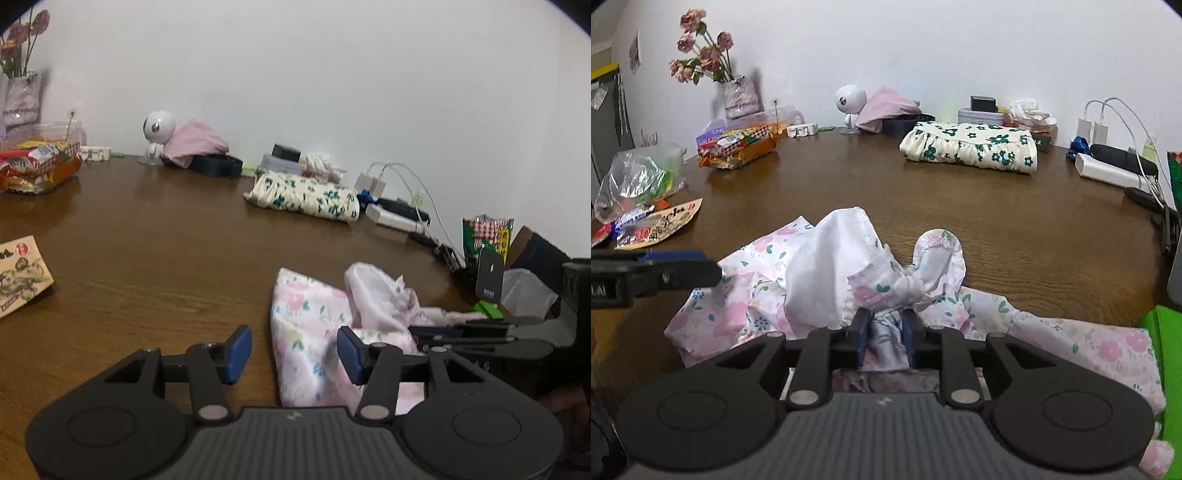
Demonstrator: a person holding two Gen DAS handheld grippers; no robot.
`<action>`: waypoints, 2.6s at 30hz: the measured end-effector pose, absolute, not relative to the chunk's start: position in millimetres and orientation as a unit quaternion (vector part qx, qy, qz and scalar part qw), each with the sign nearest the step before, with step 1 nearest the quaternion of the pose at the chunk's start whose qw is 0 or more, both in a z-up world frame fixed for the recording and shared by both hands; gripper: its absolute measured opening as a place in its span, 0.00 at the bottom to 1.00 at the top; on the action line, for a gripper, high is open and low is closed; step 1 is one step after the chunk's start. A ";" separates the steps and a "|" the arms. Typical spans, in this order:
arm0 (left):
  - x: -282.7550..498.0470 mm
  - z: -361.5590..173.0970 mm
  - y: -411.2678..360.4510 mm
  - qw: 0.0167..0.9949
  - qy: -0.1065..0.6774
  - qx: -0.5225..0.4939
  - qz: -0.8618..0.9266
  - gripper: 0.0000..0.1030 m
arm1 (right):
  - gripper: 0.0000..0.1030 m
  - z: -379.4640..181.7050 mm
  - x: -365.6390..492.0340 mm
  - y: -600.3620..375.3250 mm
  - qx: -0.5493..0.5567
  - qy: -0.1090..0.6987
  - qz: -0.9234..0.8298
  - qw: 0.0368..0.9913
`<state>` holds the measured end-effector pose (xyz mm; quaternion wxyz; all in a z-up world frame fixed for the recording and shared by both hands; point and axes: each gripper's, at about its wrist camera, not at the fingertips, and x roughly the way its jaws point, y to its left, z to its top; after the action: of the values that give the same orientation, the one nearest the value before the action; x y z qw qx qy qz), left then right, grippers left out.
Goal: Fold clothes
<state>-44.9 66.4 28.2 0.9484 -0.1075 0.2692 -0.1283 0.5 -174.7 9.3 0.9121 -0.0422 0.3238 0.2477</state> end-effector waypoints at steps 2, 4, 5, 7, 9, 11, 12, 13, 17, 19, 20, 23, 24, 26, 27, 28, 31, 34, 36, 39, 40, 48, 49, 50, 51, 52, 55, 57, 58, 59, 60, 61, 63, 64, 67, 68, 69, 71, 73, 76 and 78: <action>-45.6 26.7 67.0 0.948 0.271 -0.106 -0.130 0.48 | 0.20 8.7 -0.3 -175.0 -0.041 0.323 0.247 0.913; -45.5 24.0 67.3 0.946 0.278 -0.101 -0.131 0.48 | 0.20 8.0 -1.6 -174.9 -0.039 0.320 0.246 0.914; -44.6 23.1 68.2 0.946 0.280 -0.101 -0.129 0.48 | 0.20 8.1 -1.8 -174.4 -0.038 0.321 0.245 0.914; -43.2 22.2 70.1 0.945 0.283 -0.105 -0.126 0.48 | 0.20 8.4 -2.3 -173.4 -0.040 0.321 0.243 0.915; -43.7 23.2 71.4 0.946 0.280 -0.104 -0.128 0.48 | 0.20 8.5 -2.8 -172.7 -0.040 0.321 0.241 0.915; -44.6 23.4 71.6 0.946 0.280 -0.103 -0.128 0.48 | 0.20 8.6 -3.4 -172.7 -0.038 0.322 0.238 0.916; -45.1 23.5 71.7 0.946 0.280 -0.103 -0.127 0.48 | 0.20 9.1 -3.8 -172.7 -0.038 0.322 0.237 0.916; -45.6 23.5 71.8 0.946 0.280 -0.102 -0.127 0.48 | 0.20 9.7 -4.3 -172.7 -0.038 0.323 0.236 0.916; -42.6 24.6 73.4 0.947 0.279 -0.098 -0.125 0.49 | 0.21 13.4 -6.9 -175.4 -0.034 0.323 0.235 0.916; -32.6 28.6 74.2 0.947 0.282 -0.084 -0.127 0.51 | 0.24 21.7 -14.6 -183.1 -0.026 0.316 0.236 0.919; -25.2 30.8 74.7 0.946 0.285 -0.076 -0.135 0.54 | 0.25 27.2 -20.5 -186.9 -0.031 0.311 0.229 0.922; 6.3 34.4 73.3 0.938 0.302 -0.062 -0.157 0.60 | 0.32 43.8 -41.4 -203.2 -0.049 0.303 0.210 0.928; 17.9 33.9 70.3 0.934 0.312 -0.056 -0.165 0.60 | 0.32 48.9 -48.5 -210.1 -0.052 0.307 0.198 0.929; 40.4 31.0 62.6 0.926 0.330 -0.043 -0.179 0.61 | 0.32 56.2 -58.2 -222.3 -0.048 0.316 0.177 0.931; 52.3 27.3 55.8 0.923 0.340 -0.030 -0.178 0.60 | 0.32 58.3 -62.3 -227.3 -0.045 0.320 0.168 0.931; 58.3 23.5 50.9 0.922 0.344 -0.017 -0.176 0.59 | 0.32 59.0 -64.7 -231.3 -0.043 0.329 0.155 0.930; 65.9 15.6 39.7 0.918 0.346 0.010 -0.193 0.35 | 0.32 50.9 -64.1 -236.7 -0.053 0.363 0.130 0.921; 56.4 15.7 35.6 0.918 0.351 0.046 -0.176 0.07 | 0.32 31.5 -50.5 -237.8 -0.046 0.399 0.126 0.907; 42.0 15.0 38.1 0.923 0.344 0.071 -0.159 0.06 | 0.31 21.6 -36.5 -232.6 -0.043 0.409 0.129 0.902; 8.7 14.0 47.3 0.930 0.333 0.098 -0.123 0.04 | 0.31 21.2 -8.4 -218.8 -0.051 0.409 0.143 0.900; -5.9 14.0 52.6 0.931 0.333 0.094 -0.114 0.04 | 0.31 21.9 5.4 -213.2 -0.052 0.414 0.147 0.897; -77.6 18.0 40.5 0.927 0.342 0.019 -0.152 0.09 | 0.32 24.8 119.8 -159.5 -0.047 0.419 0.156 0.893; -81.5 21.6 41.6 0.928 0.337 0.005 -0.162 0.10 | 0.32 32.9 120.9 -157.7 -0.048 0.413 0.151 0.897; -85.0 25.8 46.5 0.927 0.333 -0.011 -0.174 0.12 | 0.32 42.6 113.8 -159.2 -0.049 0.394 0.151 0.905; -88.2 30.4 54.2 0.927 0.327 -0.026 -0.183 0.16 | 0.33 53.1 99.3 -165.1 -0.045 0.373 0.157 0.913; -89.6 33.8 62.5 0.928 0.319 -0.037 -0.188 0.28 | 0.35 63.3 84.7 -171.0 -0.041 0.353 0.165 0.920; -86.9 36.7 79.6 0.933 0.294 -0.058 -0.200 0.42 | 0.36 76.4 35.3 -190.5 -0.007 0.335 0.232 0.913; -69.2 31.4 78.3 0.930 0.299 -0.075 -0.201 0.42 | 0.36 73.3 16.0 -192.5 0.017 0.340 0.269 0.901; -60.0 28.7 77.4 0.928 0.302 -0.084 -0.201 0.42 | 0.36 68.2 12.1 -188.2 0.017 0.348 0.276 0.896; -50.6 27.4 76.9 0.928 0.305 -0.094 -0.193 0.43 | 0.38 63.2 8.4 -184.0 0.016 0.356 0.281 0.891; -38.9 26.9 77.4 0.926 0.310 -0.109 -0.187 0.48 | 0.39 58.5 6.5 -180.5 0.014 0.359 0.278 0.891; -25.3 26.2 79.0 0.920 0.318 -0.127 -0.192 0.53 | 0.43 55.4 7.6 -180.0 0.020 0.361 0.282 0.889; -4.8 26.0 77.5 0.910 0.329 -0.144 -0.208 0.50 | 0.47 49.0 9.8 -179.0 0.030 0.366 0.289 0.884; 4.0 26.4 74.9 0.905 0.333 -0.147 -0.219 0.36 | 0.47 45.7 11.9 -177.6 0.031 0.371 0.293 0.881; 23.5 31.2 60.9 0.901 0.332 -0.139 -0.243 0.06 | 0.05 36.3 17.7 -178.8 0.042 0.386 0.288 0.875; 26.8 35.0 54.9 0.904 0.320 -0.132 -0.250 0.06 | 0.01 33.9 19.1 -180.4 0.047 0.389 0.284 0.875; 28.3 39.5 50.2 0.906 0.308 -0.129 -0.262 0.06 | 0.01 38.1 14.1 -185.0 0.051 0.377 0.278 0.882; 32.9 43.7 41.3 0.908 0.297 -0.123 -0.267 0.06 | 0.01 47.0 6.4 -193.7 0.060 0.359 0.270 0.892; 43.2 36.8 33.0 0.912 0.315 -0.112 -0.239 0.08 | 0.01 49.2 6.2 -195.8 0.058 0.354 0.254 0.898; 47.4 22.8 40.3 0.906 0.340 -0.129 -0.217 0.23 | 0.13 28.6 15.1 -188.3 0.036 0.380 0.234 0.894; 34.5 26.0 59.3 0.908 0.327 -0.156 -0.210 0.43 | 0.19 25.4 11.2 -191.1 0.038 0.377 0.232 0.896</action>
<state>34.5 59.3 26.0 0.9081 -0.1564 0.3267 -0.2099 11.2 -191.1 25.4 0.8960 0.0381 0.3765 0.2324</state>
